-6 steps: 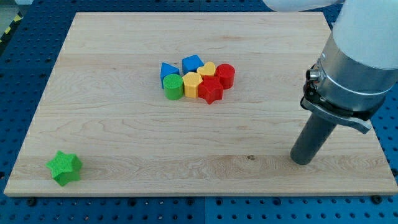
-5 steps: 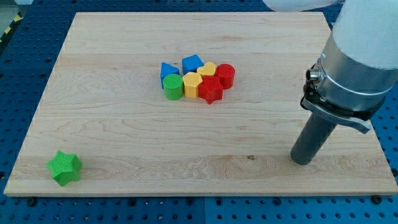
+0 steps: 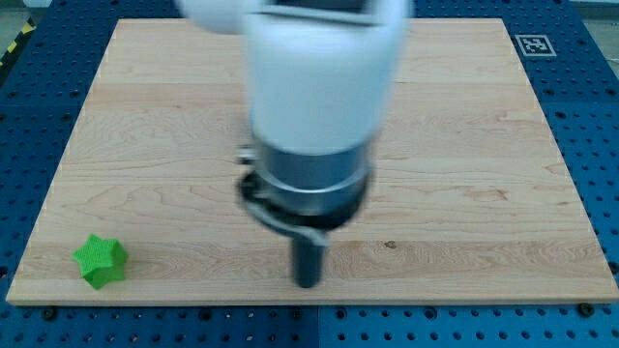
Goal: Move your arm to the bottom left corner
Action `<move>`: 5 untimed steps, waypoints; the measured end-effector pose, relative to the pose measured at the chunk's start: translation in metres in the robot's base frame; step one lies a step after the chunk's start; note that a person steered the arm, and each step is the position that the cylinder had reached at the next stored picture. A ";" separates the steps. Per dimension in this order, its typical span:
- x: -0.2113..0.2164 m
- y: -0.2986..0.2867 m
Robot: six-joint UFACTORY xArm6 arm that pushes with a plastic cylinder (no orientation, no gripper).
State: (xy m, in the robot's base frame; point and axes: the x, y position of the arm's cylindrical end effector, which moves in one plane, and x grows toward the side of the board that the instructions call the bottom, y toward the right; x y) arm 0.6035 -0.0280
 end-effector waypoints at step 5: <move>-0.041 -0.276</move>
